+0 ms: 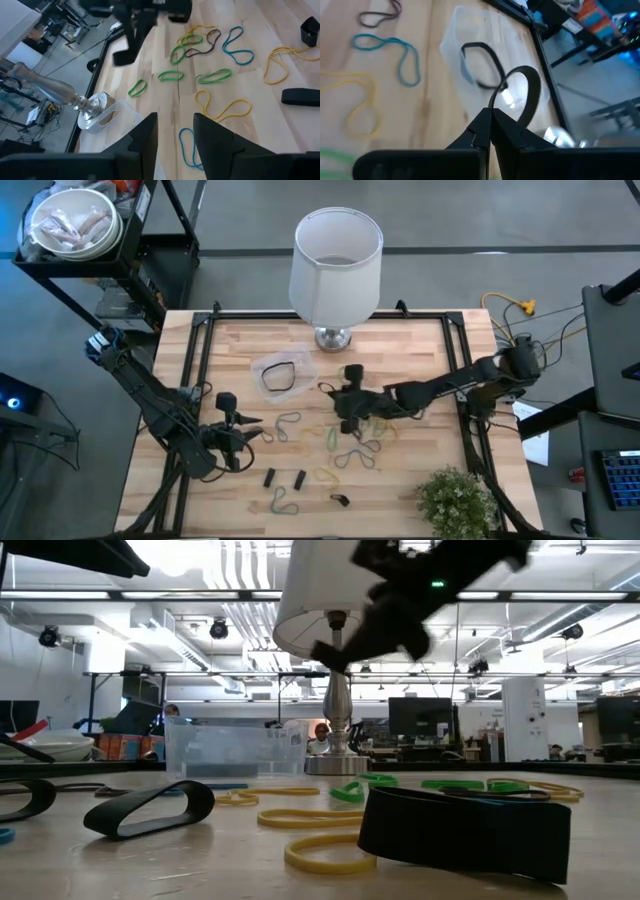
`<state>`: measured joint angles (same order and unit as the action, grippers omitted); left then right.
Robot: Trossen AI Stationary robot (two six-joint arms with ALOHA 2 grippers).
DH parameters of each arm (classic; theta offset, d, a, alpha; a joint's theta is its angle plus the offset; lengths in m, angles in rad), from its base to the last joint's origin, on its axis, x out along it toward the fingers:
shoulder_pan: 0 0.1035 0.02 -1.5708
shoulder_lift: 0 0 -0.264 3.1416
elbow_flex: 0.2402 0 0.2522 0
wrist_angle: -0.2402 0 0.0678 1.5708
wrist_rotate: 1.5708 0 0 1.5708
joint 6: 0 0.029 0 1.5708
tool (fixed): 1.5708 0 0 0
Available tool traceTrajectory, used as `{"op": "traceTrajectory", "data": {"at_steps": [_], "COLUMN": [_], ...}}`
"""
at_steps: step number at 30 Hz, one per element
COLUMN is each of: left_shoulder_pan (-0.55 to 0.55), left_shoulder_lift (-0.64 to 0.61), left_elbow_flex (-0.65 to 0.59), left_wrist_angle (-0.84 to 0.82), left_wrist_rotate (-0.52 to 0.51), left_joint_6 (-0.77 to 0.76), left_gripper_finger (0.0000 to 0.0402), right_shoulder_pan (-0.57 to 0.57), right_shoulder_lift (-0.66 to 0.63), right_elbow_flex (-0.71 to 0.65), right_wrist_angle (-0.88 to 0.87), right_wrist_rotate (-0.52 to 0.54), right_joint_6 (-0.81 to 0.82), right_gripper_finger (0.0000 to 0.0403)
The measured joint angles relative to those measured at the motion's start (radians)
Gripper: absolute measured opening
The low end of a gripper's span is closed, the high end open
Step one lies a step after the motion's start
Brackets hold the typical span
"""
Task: Pick and place rubber bands into bin
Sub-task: Put the black rubber band into the transparent bin, then put the purple rubber band into the transparent bin
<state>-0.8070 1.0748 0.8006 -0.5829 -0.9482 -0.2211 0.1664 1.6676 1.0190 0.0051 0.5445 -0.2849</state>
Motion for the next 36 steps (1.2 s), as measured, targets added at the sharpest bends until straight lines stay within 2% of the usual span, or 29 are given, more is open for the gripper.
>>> {"op": "traceTrajectory", "data": {"at_steps": [4,9,14,17,25,29,36], "left_shoulder_pan": [0.0,0.0,0.0,0.0,0.0,0.0,0.0], "left_shoulder_lift": [-0.001,0.0,0.0,-0.001,-0.002,-0.002,0.004], "left_elbow_flex": [-0.002,-0.003,-0.005,-0.005,-0.005,-0.005,-0.011], "left_wrist_angle": [-0.002,-0.001,-0.001,-0.002,-0.002,-0.001,-0.001], "left_wrist_rotate": [0.0,0.0,0.0,0.0,0.0,0.0,0.001], "left_joint_6": [0.0,0.0,0.0,0.0,0.0,0.0,-0.005], "left_gripper_finger": [0.0109,0.0109,0.0109,0.0109,0.0109,0.0109,0.0109], "right_shoulder_pan": [-0.045,-0.13,-0.221,-0.262,-0.299,-0.298,-0.299], "right_shoulder_lift": [0.128,0.273,0.383,0.423,0.443,0.441,0.435], "right_elbow_flex": [0.162,0.375,0.515,0.552,0.56,0.564,0.576], "right_wrist_angle": [-0.064,-0.186,-0.266,-0.295,-0.324,-0.324,-0.324], "right_wrist_rotate": [-0.016,-0.122,-0.219,-0.293,-0.353,-0.4,-0.388], "right_joint_6": [-0.09,-0.103,-0.079,-0.051,0.001,0.002,-0.014], "right_gripper_finger": [0.0008,0.0008,0.0008,0.0008,0.0014,0.0042,0.011]}}
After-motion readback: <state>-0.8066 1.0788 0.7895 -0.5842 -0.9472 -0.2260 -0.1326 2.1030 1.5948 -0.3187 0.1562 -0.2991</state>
